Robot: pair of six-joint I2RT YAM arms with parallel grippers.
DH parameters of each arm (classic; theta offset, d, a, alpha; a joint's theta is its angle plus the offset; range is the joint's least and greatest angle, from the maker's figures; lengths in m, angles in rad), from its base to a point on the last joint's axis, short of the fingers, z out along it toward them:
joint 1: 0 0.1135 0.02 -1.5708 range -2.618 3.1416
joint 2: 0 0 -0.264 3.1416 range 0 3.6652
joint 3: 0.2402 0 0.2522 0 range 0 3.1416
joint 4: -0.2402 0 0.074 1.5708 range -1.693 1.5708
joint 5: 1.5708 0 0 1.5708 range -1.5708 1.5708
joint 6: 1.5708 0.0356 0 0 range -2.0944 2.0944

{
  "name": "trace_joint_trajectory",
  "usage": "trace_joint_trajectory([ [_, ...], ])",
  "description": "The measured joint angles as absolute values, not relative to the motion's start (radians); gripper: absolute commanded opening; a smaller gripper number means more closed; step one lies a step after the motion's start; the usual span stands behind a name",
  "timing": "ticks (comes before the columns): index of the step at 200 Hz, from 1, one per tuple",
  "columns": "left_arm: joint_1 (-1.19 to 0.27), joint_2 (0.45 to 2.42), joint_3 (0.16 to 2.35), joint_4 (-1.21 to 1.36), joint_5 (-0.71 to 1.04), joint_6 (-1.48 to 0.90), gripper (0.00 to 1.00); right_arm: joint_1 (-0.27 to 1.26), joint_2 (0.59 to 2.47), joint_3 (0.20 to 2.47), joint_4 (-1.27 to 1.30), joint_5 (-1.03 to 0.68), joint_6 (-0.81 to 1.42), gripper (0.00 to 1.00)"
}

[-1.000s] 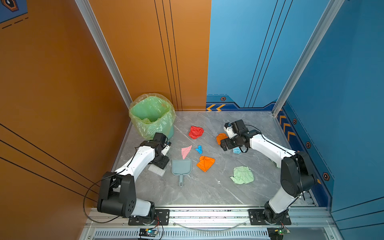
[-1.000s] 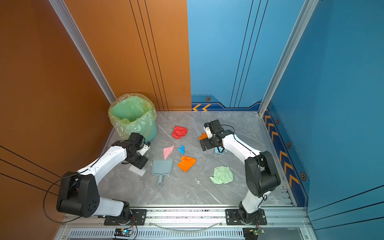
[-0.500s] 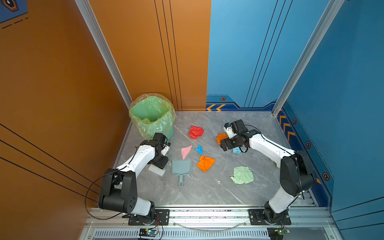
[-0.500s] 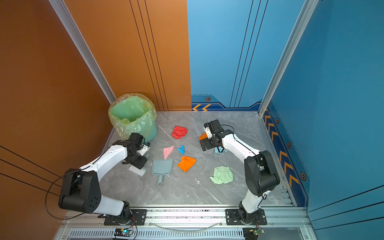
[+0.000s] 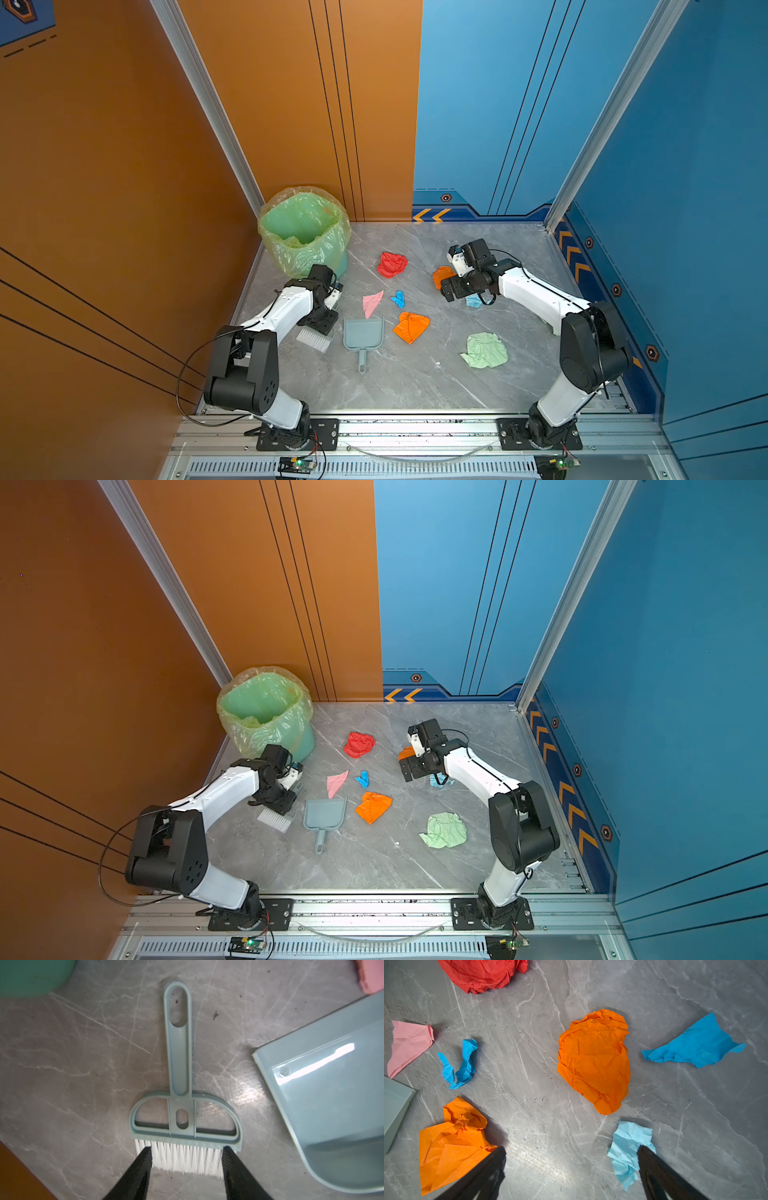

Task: Sweep away the paper scraps from the table
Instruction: 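Lower the left gripper and close it on the brush handle while the right gripper hovers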

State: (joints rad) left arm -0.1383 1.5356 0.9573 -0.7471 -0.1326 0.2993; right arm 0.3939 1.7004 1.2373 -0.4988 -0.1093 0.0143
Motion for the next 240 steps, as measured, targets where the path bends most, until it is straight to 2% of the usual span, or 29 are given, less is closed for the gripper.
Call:
trace_joint_trajectory([
  [240, -0.118, 1.616, 0.957, -0.698, -0.109, 0.280, 0.54, 0.406, 1.771, 1.298, -0.543, -0.109, 0.014, 1.00],
])
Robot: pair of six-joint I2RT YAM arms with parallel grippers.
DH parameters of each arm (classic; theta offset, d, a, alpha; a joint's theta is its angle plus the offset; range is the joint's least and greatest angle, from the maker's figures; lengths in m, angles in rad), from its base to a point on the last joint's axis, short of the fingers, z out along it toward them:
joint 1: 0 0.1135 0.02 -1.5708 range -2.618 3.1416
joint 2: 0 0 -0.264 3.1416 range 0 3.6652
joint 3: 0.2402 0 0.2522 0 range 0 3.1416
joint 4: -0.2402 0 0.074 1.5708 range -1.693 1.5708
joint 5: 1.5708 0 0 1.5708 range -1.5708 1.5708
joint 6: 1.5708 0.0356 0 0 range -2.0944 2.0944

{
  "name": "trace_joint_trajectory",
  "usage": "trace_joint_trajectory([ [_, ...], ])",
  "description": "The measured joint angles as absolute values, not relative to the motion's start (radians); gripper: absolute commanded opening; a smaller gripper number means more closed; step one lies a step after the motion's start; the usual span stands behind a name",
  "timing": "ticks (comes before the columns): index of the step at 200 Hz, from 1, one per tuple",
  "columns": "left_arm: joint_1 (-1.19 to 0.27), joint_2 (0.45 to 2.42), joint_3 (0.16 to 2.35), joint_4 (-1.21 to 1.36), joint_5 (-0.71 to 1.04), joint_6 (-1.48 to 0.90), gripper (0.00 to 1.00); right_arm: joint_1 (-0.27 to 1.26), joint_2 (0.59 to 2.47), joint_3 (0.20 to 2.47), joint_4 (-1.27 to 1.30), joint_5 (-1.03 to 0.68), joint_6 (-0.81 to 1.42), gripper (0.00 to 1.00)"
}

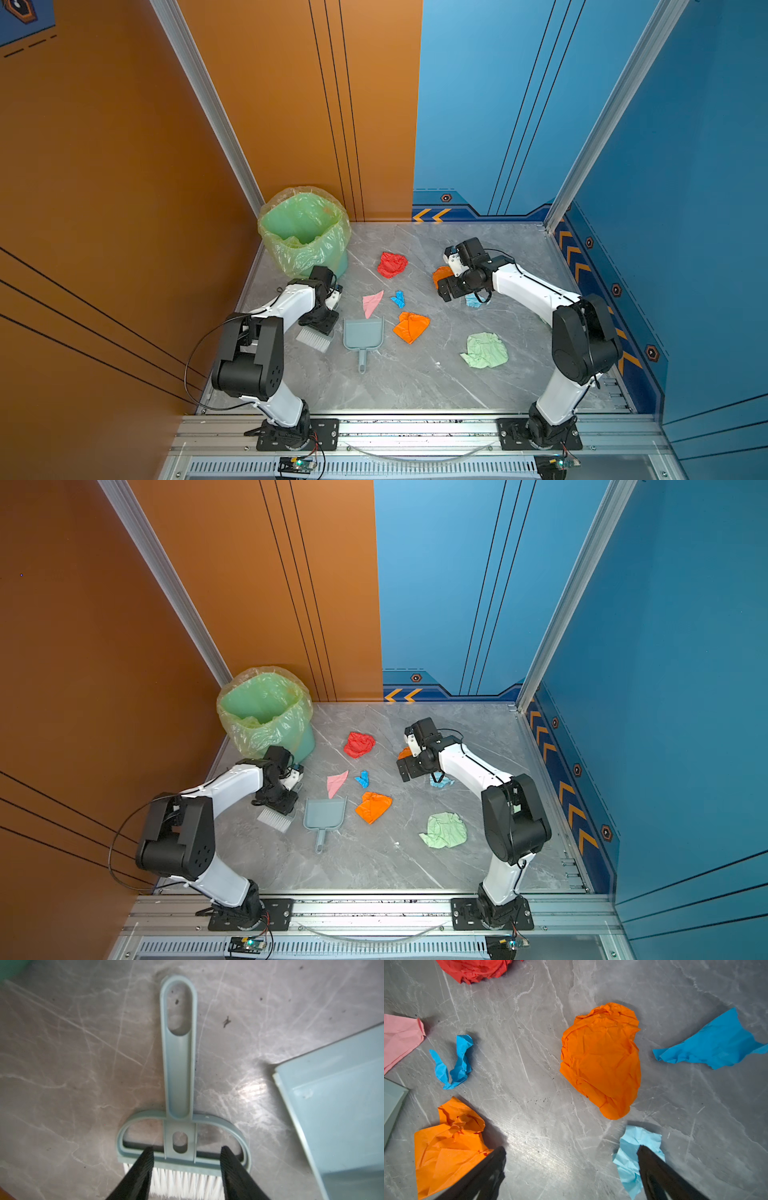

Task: Sweep away the paper scraps from the table
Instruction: 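Lower the left gripper and close it on the brush handle while the right gripper hovers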

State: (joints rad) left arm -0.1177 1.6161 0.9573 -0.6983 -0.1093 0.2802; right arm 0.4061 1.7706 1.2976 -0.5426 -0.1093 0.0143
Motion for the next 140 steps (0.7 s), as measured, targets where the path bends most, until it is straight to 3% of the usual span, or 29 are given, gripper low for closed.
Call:
trace_joint_trajectory([
  [140, -0.098, 1.660, 0.959, -0.700, -0.091, 0.280, 0.54, 0.408, 1.802, 1.332, -0.562, -0.109, 0.014, 1.00],
])
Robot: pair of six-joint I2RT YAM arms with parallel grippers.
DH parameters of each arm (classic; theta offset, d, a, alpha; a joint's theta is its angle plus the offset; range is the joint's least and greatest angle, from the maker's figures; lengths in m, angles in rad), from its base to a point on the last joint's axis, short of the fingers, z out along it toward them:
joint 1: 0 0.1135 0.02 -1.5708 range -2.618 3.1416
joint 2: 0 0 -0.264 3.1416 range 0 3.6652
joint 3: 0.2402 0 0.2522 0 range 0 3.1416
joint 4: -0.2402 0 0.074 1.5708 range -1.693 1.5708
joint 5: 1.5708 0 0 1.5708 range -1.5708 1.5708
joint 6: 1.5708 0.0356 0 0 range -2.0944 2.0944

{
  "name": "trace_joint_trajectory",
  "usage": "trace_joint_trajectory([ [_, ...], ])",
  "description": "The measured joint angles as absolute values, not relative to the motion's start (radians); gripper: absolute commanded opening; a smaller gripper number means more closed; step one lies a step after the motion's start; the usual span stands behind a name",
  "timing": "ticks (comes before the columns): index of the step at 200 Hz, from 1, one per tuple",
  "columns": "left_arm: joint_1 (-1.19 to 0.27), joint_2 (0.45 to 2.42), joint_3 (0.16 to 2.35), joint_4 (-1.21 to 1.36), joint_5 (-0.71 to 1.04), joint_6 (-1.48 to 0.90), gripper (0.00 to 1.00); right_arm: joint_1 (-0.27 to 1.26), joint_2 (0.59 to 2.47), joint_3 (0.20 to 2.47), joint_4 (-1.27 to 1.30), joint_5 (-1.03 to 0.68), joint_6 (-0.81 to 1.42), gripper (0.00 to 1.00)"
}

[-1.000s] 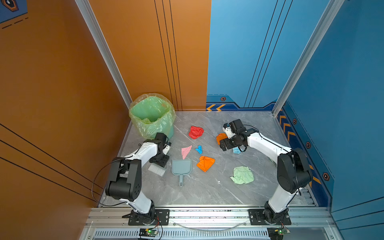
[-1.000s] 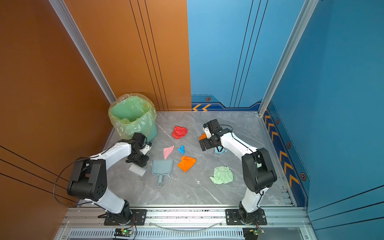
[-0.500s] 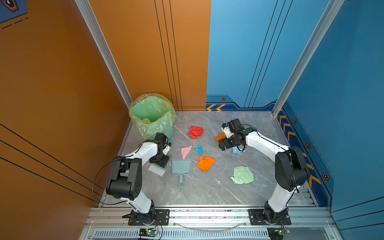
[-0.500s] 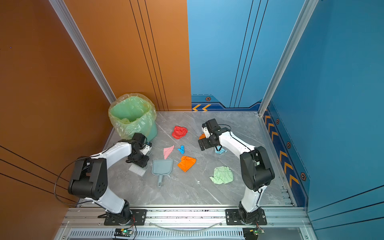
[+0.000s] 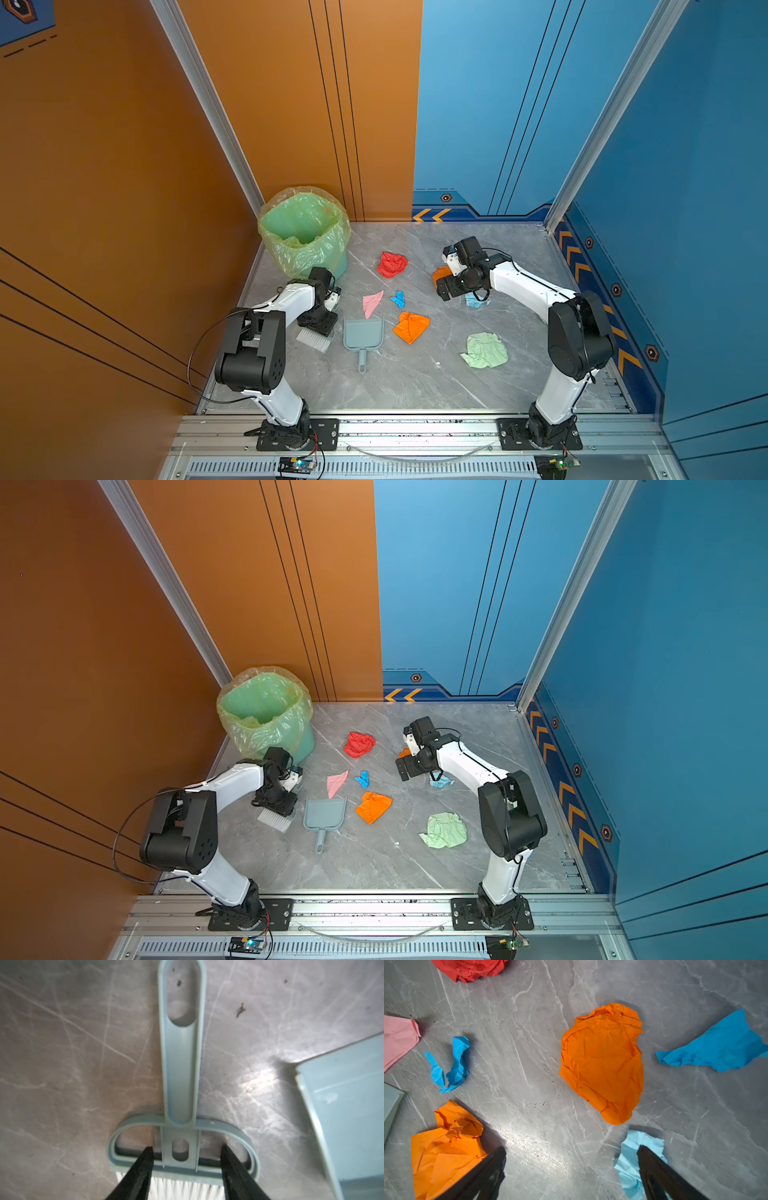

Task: Sweep away the paper scraps from the table
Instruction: 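Lower the left gripper and close it on the brush handle while the right gripper hovers, then lift the brush with the left gripper and swing it toward the dustpan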

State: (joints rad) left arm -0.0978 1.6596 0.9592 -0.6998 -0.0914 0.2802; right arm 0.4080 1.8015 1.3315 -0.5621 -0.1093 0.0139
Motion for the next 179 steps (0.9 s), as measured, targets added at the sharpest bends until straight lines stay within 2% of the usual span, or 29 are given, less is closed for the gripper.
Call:
trace_joint_trajectory([
  [179, -0.100, 1.679, 0.978, -0.730, -0.039, 0.270, 0.20, 0.413, 1.805, 1.341, -0.578, -0.110, -0.010, 1.00],
])
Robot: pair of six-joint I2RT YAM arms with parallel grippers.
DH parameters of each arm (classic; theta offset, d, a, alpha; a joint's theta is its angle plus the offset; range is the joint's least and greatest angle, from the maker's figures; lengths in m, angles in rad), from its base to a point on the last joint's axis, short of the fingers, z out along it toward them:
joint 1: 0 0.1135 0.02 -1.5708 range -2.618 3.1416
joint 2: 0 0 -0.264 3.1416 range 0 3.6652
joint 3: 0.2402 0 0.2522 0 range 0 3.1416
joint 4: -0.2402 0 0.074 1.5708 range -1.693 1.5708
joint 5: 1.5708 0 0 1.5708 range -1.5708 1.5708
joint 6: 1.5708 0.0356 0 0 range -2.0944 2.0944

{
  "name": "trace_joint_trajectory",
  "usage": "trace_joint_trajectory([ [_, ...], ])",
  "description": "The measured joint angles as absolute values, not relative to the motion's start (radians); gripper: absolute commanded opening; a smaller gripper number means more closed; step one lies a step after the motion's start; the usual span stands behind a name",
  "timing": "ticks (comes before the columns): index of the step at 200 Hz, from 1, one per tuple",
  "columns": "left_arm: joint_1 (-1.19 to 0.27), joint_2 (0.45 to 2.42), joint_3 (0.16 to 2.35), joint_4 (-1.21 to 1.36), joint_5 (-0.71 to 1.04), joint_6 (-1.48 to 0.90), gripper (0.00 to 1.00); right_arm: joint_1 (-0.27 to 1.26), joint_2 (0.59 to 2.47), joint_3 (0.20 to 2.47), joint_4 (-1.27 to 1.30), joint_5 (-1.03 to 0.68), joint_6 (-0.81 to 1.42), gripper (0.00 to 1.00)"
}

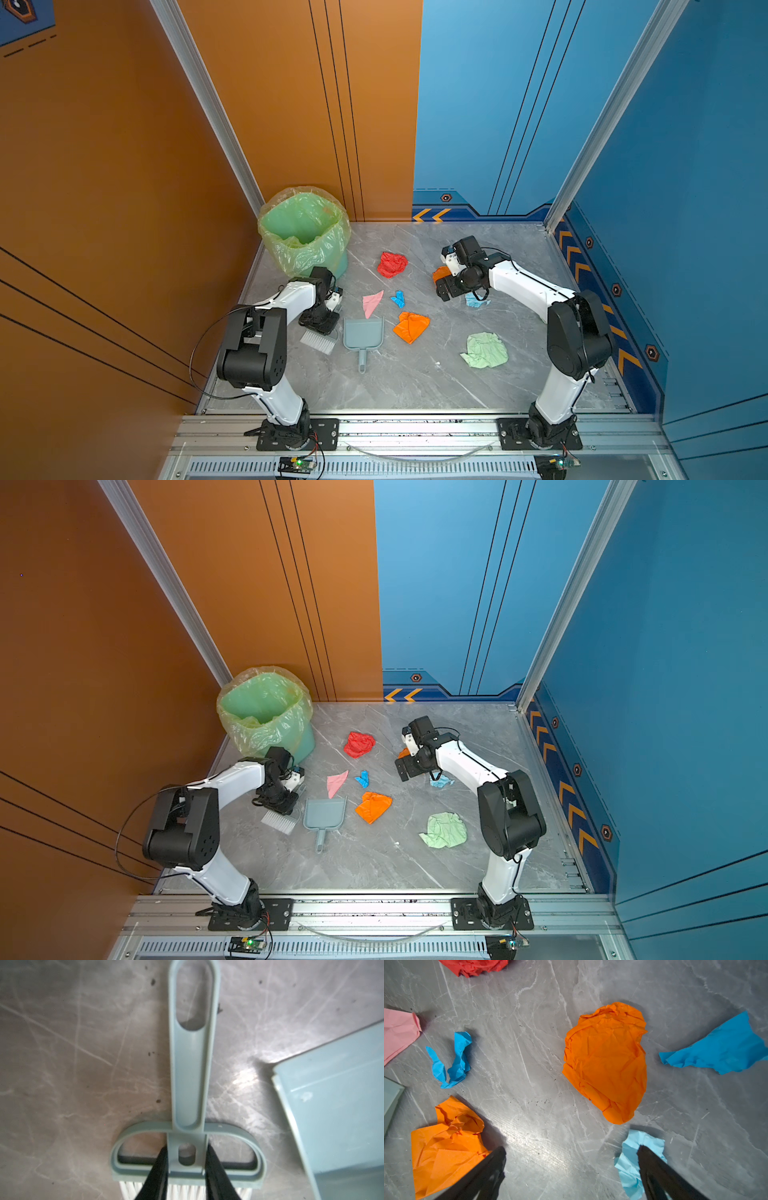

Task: Sweep away the paper scraps from the table
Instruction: 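Lift the brush with the left gripper and swing it toward the dustpan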

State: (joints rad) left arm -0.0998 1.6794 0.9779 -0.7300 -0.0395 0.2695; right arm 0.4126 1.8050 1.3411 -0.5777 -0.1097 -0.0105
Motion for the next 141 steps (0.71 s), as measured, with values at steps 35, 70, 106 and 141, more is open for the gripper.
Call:
trace_joint_trajectory([
  [35, -0.112, 1.666, 0.974, -0.722, -0.035, 0.269, 0.18, 0.413, 1.805, 1.341, -0.579, -0.122, -0.037, 1.00],
  [70, -0.121, 1.629, 0.970, -0.722, -0.020, 0.265, 0.14, 0.413, 1.803, 1.341, -0.586, -0.159, -0.058, 1.00],
  [106, -0.133, 1.627, 0.969, -0.722, -0.005, 0.262, 0.10, 0.413, 1.793, 1.341, -0.598, -0.200, -0.087, 1.00],
  [141, -0.143, 1.625, 0.969, -0.727, 0.006, 0.261, 0.10, 0.413, 1.772, 1.341, -0.623, -0.256, -0.128, 1.00],
])
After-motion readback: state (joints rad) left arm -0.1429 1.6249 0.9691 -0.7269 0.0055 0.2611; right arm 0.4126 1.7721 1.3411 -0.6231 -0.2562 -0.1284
